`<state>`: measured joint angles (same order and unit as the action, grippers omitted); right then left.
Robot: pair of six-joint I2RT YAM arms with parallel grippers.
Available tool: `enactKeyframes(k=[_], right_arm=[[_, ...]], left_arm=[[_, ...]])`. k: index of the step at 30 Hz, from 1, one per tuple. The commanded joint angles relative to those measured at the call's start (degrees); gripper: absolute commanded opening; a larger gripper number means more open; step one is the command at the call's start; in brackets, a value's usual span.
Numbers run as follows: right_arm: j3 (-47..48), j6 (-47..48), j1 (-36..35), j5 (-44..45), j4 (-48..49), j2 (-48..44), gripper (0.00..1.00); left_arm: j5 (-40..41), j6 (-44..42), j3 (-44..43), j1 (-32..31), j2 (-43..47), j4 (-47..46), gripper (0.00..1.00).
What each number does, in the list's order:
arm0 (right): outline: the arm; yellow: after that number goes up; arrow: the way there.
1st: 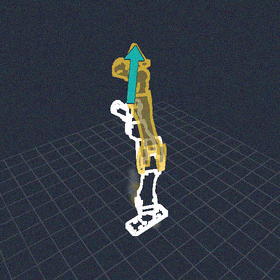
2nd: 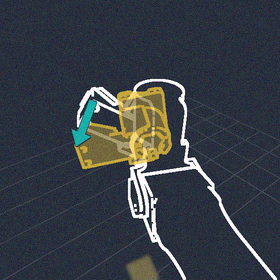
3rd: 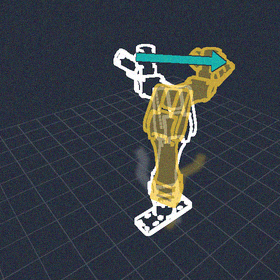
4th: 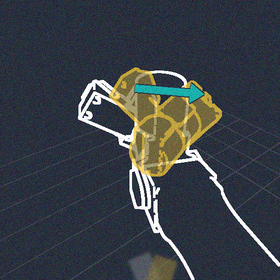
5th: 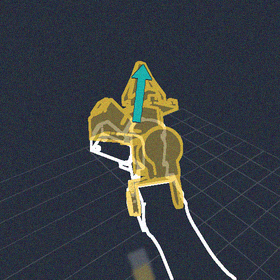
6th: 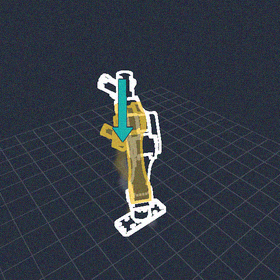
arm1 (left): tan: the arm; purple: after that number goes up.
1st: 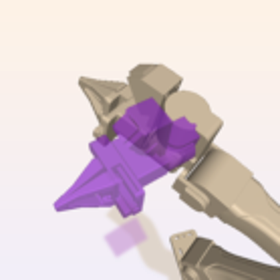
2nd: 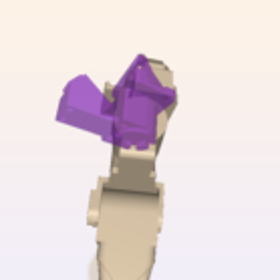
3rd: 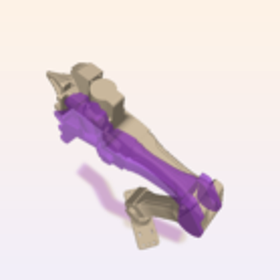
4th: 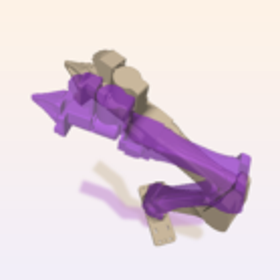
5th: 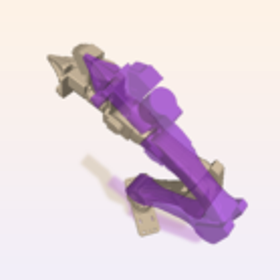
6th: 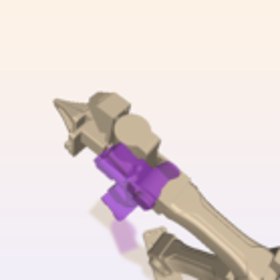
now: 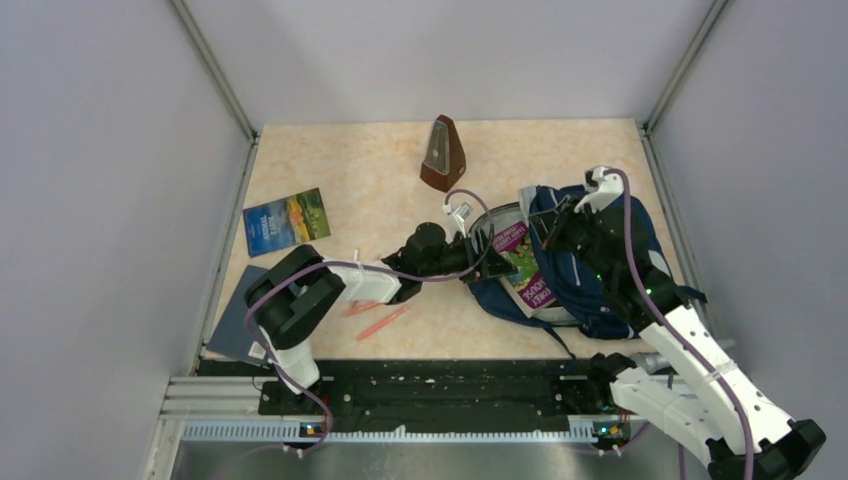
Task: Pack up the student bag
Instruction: Place the book in the student bag.
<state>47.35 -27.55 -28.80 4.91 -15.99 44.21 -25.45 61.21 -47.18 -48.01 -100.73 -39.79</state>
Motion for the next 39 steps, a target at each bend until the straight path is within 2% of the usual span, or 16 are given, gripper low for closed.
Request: enactKeyframes(k=[1,9,18,29,32,39], right_arm=[[2.0,-0.9,0.2,-0.5,6.8,-2.7,0.0],[1.5,-0.8,0.2,0.1,6.6,-3.8,0.0],[0.7,-0.3,0.2,0.5,7.0,-3.9,0.0],[-0.2,0.4,0.2,0.0,7.3,-3.7,0.0],[-0.4,0.4,0.2,-0.1,7.5,-3.6,0.0],[-0.3,0.5,0.2,-0.1,7.5,-2.7,0.0]], left_arm=[[0.7,4.5,-1.3,-0.8,-2.8,-8.7,0.76],[6.1,0.5,-1.7,-2.6,-1.2,1.3,0.77],[7.7,-1.5,-6.2,-2.9,-5.3,5.0,0.78],[9.5,-8.1,-22.8,-2.9,-14.5,15.4,0.78],[8.5,-8.5,-25.9,-3.1,-17.1,15.7,0.78],[7.3,-6.7,-28.5,-5.0,-21.5,9.6,0.77]])
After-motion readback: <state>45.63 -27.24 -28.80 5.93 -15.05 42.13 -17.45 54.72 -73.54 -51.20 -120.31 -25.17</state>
